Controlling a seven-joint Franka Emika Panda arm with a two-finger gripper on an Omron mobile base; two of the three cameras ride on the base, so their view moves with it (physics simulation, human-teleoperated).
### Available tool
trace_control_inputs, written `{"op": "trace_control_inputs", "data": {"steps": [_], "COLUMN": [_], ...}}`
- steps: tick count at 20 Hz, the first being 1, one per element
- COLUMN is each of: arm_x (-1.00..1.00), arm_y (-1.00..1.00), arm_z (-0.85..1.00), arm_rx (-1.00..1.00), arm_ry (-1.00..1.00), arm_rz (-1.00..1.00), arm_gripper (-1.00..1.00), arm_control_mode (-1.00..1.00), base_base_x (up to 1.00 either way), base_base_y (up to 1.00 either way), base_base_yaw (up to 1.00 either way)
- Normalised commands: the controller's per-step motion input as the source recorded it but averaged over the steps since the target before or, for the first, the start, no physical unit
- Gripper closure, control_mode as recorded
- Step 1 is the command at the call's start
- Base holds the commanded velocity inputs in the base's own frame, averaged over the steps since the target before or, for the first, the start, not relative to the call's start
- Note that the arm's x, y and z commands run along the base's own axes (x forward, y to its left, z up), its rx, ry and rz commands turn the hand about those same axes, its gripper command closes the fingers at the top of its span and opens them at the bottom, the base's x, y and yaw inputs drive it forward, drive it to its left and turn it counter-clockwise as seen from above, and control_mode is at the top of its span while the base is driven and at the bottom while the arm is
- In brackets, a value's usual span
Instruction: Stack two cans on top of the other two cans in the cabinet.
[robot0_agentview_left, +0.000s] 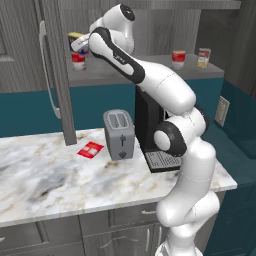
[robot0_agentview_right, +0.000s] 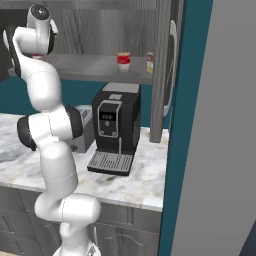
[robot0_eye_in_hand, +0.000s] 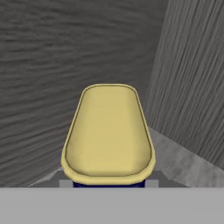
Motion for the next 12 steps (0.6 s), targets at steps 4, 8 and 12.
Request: {"op": "trace_control_inputs", "data": {"steps": [4, 8, 12], "arm_x": [0.14, 0.05, 0.0], "arm_y": [0.03, 0.03, 0.0], "arm_z": [0.0, 0.0, 0.0], "arm_rx": [0.0, 0.0, 0.0], "arm_ry": [0.0, 0.0, 0.0], "arm_rz": [0.0, 0.0, 0.0], "arm_gripper": [1.0, 1.0, 1.0], "arm_control_mode": [-1.0, -1.0, -1.0], "base_base_x": [0.0, 0.0, 0.0], "base_base_y": [0.0, 0.0, 0.0], "base_base_yaw": [0.0, 0.0, 0.0]}}
